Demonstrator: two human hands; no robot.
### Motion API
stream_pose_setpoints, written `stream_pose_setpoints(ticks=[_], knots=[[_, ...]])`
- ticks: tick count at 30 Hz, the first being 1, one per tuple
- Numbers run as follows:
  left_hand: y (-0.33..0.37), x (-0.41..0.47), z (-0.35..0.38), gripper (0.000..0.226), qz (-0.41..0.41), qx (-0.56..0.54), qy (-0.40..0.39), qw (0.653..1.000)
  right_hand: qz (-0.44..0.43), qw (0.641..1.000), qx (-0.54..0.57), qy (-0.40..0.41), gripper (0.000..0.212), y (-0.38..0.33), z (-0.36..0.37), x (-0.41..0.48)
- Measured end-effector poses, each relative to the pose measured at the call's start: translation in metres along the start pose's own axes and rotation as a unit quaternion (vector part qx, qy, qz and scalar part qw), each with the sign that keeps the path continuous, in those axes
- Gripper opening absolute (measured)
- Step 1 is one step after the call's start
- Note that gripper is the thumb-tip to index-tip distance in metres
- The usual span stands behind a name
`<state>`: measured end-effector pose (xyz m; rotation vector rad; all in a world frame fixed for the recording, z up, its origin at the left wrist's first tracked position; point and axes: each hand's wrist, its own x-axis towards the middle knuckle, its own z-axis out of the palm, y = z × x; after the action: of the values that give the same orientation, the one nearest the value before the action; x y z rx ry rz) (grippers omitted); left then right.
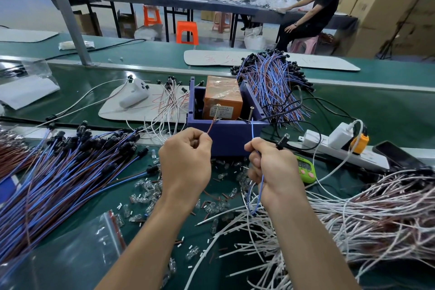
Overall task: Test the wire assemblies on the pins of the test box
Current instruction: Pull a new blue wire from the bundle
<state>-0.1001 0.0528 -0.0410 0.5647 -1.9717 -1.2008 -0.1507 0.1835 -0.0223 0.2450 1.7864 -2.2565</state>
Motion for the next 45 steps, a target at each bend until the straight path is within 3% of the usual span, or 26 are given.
stream_pose_setpoints(ticks=[7,20,27,31,38,45], knots=[[-0.002,0.001,0.000,0.032,-0.008,-0.007,-0.004,1.000,-0.001,0.999,-0.010,0.049,0.020,-0.003,0.000,0.005],[-0.003,0.002,0.000,0.032,-0.011,-0.005,-0.001,1.000,-0.007,0.998,-0.028,0.059,0.007,-0.005,-0.005,-0.001],[0.002,-0.006,0.000,0.027,-0.084,-0.131,0.049,0.987,-0.059,0.998,0.008,0.016,0.019,0.003,-0.018,-0.023],[0.014,-0.017,0.002,0.013,-0.082,-0.219,-0.004,0.972,-0.075,0.997,-0.019,-0.028,0.038,0.006,-0.016,-0.030],[0.017,-0.016,0.001,0.008,-0.141,-0.321,-0.107,0.930,-0.110,0.990,-0.071,-0.058,0.031,0.010,-0.019,-0.036],[0.010,-0.006,-0.001,0.027,-0.236,-0.369,-0.157,0.885,-0.103,0.989,-0.074,-0.071,0.037,0.008,-0.019,-0.039]])
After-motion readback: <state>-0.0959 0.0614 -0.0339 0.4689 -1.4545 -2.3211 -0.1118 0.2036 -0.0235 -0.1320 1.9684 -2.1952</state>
